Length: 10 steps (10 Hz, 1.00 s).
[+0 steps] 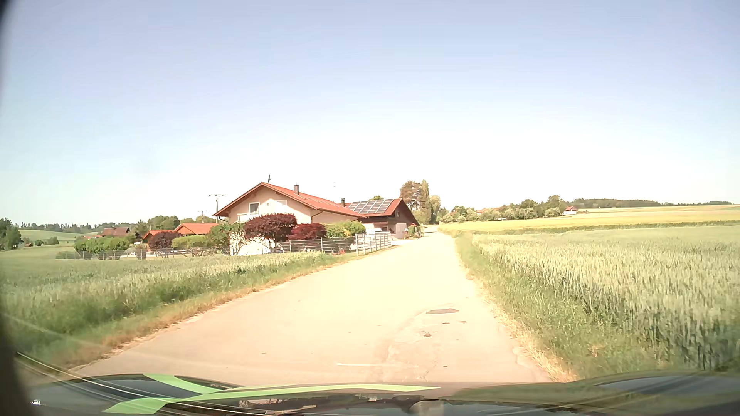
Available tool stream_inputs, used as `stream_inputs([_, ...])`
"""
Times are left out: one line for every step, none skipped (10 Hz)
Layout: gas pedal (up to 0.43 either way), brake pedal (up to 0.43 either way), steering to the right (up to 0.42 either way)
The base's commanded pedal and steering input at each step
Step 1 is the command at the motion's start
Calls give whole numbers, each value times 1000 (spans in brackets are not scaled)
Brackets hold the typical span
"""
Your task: Follow the waypoints while adhering to traffic rules and regulations
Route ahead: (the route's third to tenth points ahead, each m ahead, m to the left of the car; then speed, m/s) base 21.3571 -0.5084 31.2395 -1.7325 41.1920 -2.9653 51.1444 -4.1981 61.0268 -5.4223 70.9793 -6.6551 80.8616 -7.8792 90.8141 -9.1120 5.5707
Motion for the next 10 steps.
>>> stream_inputs([150, 0, 22])
stream_inputs([150, 0, 25])
stream_inputs([150, 0, 25])
stream_inputs([150, 0, 24])
stream_inputs([150, 0, 24])
stream_inputs([150, 0, 26])
stream_inputs([150, 0, 28])
stream_inputs([150, 0, 28])
stream_inputs([150, 0, 26])
stream_inputs([150, 0, 23])
